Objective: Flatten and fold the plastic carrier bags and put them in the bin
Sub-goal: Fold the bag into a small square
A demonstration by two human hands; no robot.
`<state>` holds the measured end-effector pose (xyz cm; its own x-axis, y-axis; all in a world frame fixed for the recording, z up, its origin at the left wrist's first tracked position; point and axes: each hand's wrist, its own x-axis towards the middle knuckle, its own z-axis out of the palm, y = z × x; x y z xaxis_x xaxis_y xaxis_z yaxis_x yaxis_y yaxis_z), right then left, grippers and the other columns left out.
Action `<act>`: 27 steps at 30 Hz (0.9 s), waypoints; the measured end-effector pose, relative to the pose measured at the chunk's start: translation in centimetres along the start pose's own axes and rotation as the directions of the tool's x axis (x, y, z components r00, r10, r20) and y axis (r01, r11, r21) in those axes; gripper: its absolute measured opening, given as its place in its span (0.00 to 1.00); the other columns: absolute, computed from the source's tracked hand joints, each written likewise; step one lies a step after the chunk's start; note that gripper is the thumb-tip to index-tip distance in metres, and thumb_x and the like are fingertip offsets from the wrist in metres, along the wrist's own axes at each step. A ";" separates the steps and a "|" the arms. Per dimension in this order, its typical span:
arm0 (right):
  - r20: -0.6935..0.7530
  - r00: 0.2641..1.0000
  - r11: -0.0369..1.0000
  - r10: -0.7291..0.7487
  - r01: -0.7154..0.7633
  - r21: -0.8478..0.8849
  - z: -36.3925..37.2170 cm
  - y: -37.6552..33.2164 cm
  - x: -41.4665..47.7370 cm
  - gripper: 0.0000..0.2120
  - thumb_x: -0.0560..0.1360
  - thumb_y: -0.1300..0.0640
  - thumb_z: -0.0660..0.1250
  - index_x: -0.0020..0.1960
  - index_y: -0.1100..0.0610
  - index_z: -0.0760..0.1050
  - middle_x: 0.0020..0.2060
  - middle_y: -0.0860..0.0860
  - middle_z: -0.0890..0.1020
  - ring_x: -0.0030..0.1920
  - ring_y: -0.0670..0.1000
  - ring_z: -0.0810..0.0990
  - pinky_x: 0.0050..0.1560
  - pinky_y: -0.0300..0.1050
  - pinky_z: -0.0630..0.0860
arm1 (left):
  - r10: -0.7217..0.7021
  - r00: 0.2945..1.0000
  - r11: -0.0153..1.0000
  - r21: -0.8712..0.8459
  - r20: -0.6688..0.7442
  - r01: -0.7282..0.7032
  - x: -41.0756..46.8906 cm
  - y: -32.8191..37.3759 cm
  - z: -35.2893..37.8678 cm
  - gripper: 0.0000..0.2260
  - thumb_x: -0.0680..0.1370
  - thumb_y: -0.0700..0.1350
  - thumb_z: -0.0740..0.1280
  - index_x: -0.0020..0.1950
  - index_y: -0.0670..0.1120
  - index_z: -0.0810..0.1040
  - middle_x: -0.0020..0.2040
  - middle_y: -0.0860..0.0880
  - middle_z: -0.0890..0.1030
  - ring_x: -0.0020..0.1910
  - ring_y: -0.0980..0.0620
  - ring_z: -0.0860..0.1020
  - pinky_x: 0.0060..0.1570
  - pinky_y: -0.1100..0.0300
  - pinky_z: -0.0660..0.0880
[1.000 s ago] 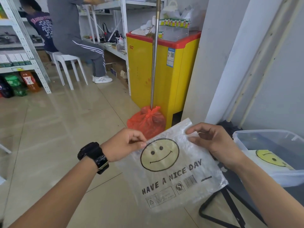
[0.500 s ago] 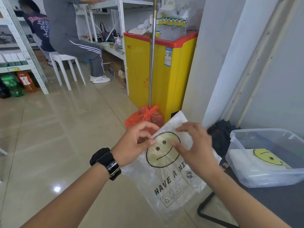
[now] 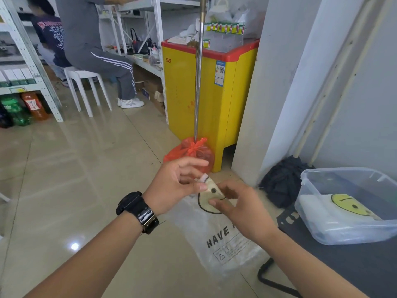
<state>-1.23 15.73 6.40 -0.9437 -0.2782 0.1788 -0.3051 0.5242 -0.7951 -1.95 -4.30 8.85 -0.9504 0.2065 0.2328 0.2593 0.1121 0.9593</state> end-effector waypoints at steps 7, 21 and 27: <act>0.045 0.996 0.911 0.080 -0.091 0.402 -0.7 0.0 0.4 0.08 0.74 0.62 0.74 0.41 0.66 0.79 0.37 0.65 0.83 0.36 0.50 0.78 0.40 0.41 0.75 | -0.007 0.992 0.889 0.454 0.124 -0.050 -0.1 -0.4 -1.4 0.23 0.72 0.64 0.66 0.63 0.54 0.76 0.56 0.61 0.78 0.54 0.65 0.76 0.53 0.70 0.70; 0.207 0.971 0.950 0.119 -0.172 0.260 -1.8 1.0 0.8 0.12 0.77 0.54 0.71 0.46 0.64 0.81 0.43 0.60 0.87 0.47 0.70 0.83 0.55 0.66 0.77 | 0.059 0.998 0.842 0.538 -0.011 -0.044 0.0 -1.8 -2.9 0.17 0.78 0.64 0.54 0.42 0.51 0.68 0.33 0.52 0.67 0.32 0.51 0.67 0.35 0.47 0.68; 0.297 0.950 0.991 0.097 -0.120 0.059 -2.0 1.8 1.3 0.11 0.77 0.52 0.72 0.44 0.60 0.81 0.40 0.61 0.85 0.38 0.63 0.83 0.41 0.53 0.78 | 0.202 0.968 0.836 0.540 -0.146 -0.093 0.3 -0.6 -2.4 0.17 0.77 0.59 0.58 0.36 0.47 0.67 0.30 0.55 0.64 0.29 0.56 0.64 0.31 0.52 0.64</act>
<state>-3.26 17.93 6.41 -0.8883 -0.4523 -0.0797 -0.1817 0.5056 -0.8434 -2.75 -6.65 8.76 -0.8929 0.0806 0.4430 0.3984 0.5997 0.6940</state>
